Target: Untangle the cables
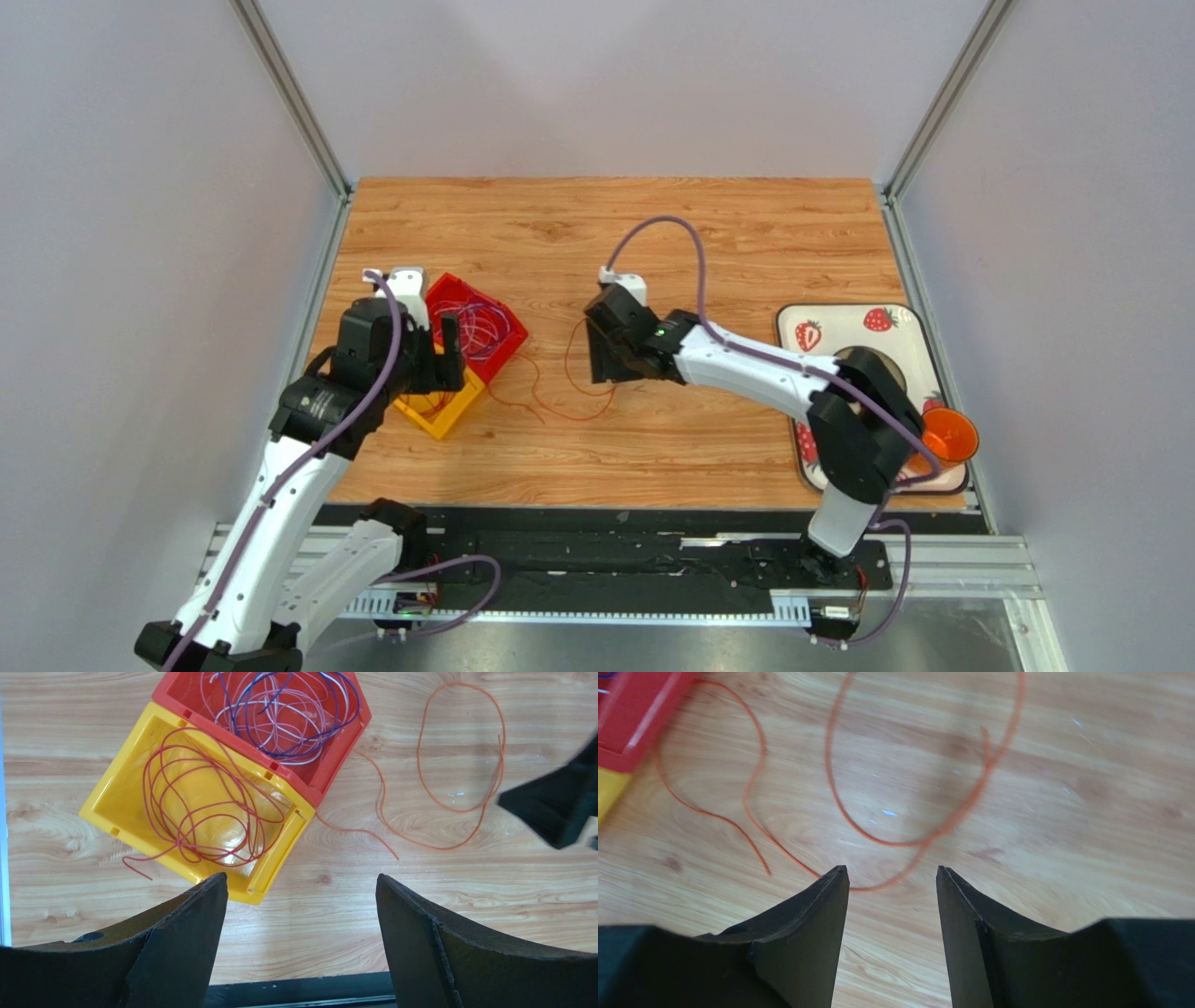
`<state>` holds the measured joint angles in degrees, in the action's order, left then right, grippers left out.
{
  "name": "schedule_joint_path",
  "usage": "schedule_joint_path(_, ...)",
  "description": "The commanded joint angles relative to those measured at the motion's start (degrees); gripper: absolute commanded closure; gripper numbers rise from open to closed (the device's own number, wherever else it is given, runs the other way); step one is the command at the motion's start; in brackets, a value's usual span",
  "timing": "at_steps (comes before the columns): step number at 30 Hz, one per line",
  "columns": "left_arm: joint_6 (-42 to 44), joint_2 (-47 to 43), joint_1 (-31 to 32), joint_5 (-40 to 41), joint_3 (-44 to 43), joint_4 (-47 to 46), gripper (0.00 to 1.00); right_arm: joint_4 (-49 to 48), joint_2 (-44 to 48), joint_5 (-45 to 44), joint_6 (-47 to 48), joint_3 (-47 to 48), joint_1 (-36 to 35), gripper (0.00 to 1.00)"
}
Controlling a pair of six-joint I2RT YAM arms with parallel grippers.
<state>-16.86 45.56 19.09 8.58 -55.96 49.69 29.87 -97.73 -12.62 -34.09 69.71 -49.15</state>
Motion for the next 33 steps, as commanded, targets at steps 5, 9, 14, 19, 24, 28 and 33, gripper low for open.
schedule_joint_path(5, -3.18, -8.12, 0.16, 1.44, 2.61, -0.65, 0.16, 9.94, -17.13, -3.64, 1.3, 21.48, -5.87, 0.5)
schedule_joint_path(9, -2.82, -9.09, 0.16, 0.3, 2.97, -1.44, 0.16, 9.95, -22.67, 0.3, 1.48, 28.26, -7.54, 0.64)
schedule_joint_path(14, -2.47, -8.47, 0.16, -0.32, 2.97, -1.62, 0.17, 6.88, -25.75, 4.0, -0.19, 31.01, -8.42, 0.74)
schedule_joint_path(19, -2.47, -8.74, 0.16, -0.49, 3.05, -1.79, 0.17, 6.08, -26.89, 4.54, -1.07, 32.41, -8.6, 0.74)
schedule_joint_path(24, -2.39, -8.73, 0.16, -0.32, 3.05, -1.7, 0.17, 5.99, -28.12, 4.63, -1.25, 33.29, -8.51, 0.69)
schedule_joint_path(28, -2.39, -8.56, 0.16, -0.49, 3.05, -1.79, 0.17, 7.3, -29.96, 3.84, -1.6, 35.22, -8.51, 0.68)
schedule_joint_path(33, -2.39, -8.47, 0.16, -0.41, 3.05, -1.79, 0.17, 9.68, -32.34, 1.02, -2.48, 38.83, -8.51, 0.68)
